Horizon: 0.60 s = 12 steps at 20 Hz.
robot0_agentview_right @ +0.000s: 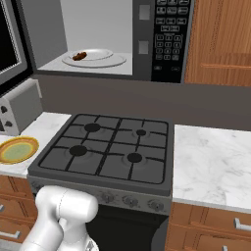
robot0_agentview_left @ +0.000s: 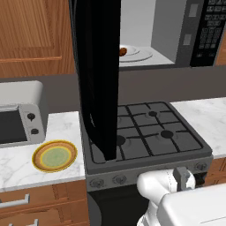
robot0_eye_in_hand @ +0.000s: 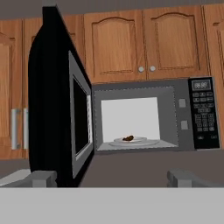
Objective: Pick the chicken drumstick from the counter and place it in the microwave. Then turn on the microwave.
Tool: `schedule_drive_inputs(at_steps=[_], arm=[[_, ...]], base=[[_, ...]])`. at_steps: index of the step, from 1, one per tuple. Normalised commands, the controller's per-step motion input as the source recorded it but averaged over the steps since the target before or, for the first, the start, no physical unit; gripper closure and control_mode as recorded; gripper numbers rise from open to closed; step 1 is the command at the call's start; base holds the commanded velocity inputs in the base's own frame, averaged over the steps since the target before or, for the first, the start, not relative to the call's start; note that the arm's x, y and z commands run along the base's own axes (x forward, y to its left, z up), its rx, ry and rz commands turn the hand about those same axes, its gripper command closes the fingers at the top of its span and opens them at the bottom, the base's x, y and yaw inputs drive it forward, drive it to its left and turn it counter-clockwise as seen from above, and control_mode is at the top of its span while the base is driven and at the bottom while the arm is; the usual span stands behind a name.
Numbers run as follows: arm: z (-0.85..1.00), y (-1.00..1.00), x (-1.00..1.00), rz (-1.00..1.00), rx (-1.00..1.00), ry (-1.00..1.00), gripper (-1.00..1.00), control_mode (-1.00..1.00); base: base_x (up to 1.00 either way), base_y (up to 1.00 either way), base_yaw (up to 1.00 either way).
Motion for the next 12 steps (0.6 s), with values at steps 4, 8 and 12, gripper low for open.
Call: schedule_drive_inputs(at_steps=[4, 8, 12], arm=[[0.0, 0.11, 0.05, -0.03, 0.0, 0.0, -1.0, -1.0], [0.0, 0.09, 0.07, -0.05, 0.0, 0.0, -1.0, -1.0], [0.0, 0.11, 0.06, -0.07, 0.0, 0.0, -1.0, -1.0]], base=[[0.0, 0.0, 0.0], [0.0, 0.0, 0.0], [0.0, 0.0, 0.0]])
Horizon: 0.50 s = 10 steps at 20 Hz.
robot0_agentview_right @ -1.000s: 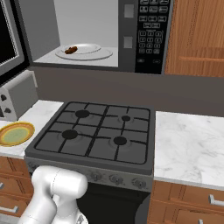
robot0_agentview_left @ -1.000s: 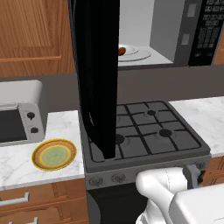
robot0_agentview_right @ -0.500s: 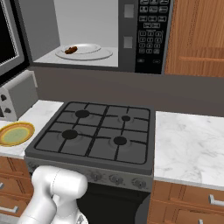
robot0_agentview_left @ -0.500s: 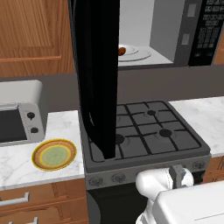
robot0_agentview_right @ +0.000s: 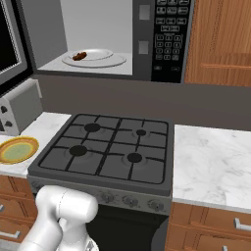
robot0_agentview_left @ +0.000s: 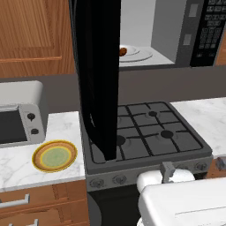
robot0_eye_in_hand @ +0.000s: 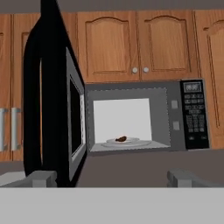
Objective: Pick the chicken drumstick from the counter and place it in the microwave. Then turn on the microwave.
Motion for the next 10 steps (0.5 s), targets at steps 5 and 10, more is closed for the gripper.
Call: schedule_drive_inputs(at_steps=[5, 10], arm=[[0.0, 0.16, 0.1, -0.07, 0.0, 0.0, -1.0, -1.0], [0.0, 0.18, 0.17, -0.06, 0.0, 0.0, -1.0, -1.0]], base=[[0.0, 0.0, 0.0], [0.0, 0.0, 0.0]])
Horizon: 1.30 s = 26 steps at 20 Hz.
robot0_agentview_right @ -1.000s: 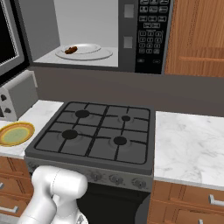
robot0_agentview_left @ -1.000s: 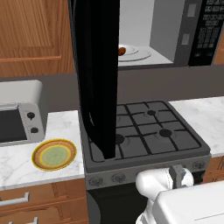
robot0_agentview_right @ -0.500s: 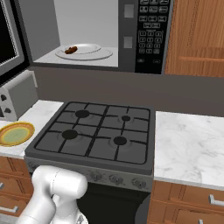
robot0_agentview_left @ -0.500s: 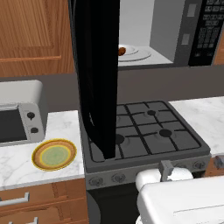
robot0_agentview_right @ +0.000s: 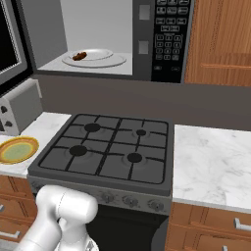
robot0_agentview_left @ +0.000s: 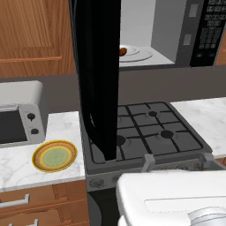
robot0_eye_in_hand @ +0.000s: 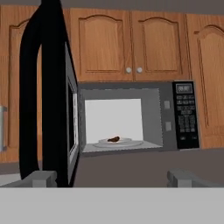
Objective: Pick the chicken drumstick from the counter and place it in the microwave. Then turn on the microwave.
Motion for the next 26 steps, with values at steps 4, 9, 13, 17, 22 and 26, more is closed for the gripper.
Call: schedule_drive_inputs(at_steps=[4, 9, 13, 17, 22, 26], arm=[[0.0, 0.19, 0.19, -0.06, 0.0, 0.0, -1.0, -1.0], [0.0, 0.19, 0.19, -0.06, 0.0, 0.0, -1.0, -1.0], [0.0, 0.16, 0.17, -0.07, 0.0, 0.0, -1.0, -1.0], [0.0, 0.11, 0.17, -0.08, 0.0, 0.0, -1.0, -1.0], [0.0, 0.1, 0.16, -0.09, 0.0, 0.0, -1.0, -1.0], [0.0, 0.13, 0.15, -0.09, 0.0, 0.0, -1.0, -1.0]], base=[[0.0, 0.0, 0.0], [0.0, 0.0, 0.0], [0.0, 0.0, 0.0], [0.0, 0.0, 0.0], [0.0, 0.0, 0.0], [0.0, 0.0, 0.0]])
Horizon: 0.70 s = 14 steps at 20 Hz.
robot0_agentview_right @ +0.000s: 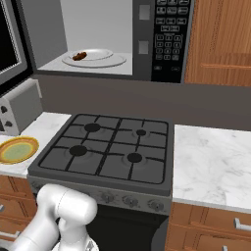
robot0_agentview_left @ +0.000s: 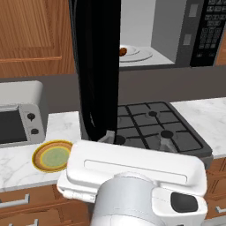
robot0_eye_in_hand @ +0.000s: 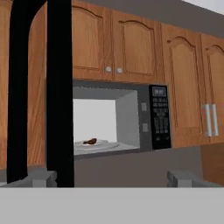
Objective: Pick the chicken drumstick from the counter and place it in the microwave. Then turn on the microwave.
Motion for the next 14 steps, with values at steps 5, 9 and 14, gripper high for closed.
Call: schedule_drive_inputs(at_steps=[5, 9, 14], arm=[[-0.03, 0.16, 0.16, -0.08, 0.0, 0.0, -1.0, -1.0], [-0.06, 0.16, 0.16, -0.08, 0.0, 0.0, -1.0, -1.0], [-0.09, 0.16, 0.17, -0.08, 0.0, 0.0, -1.0, -1.0]], base=[[0.0, 0.0, 0.0], [0.0, 0.0, 0.0], [0.0, 0.0, 0.0]])
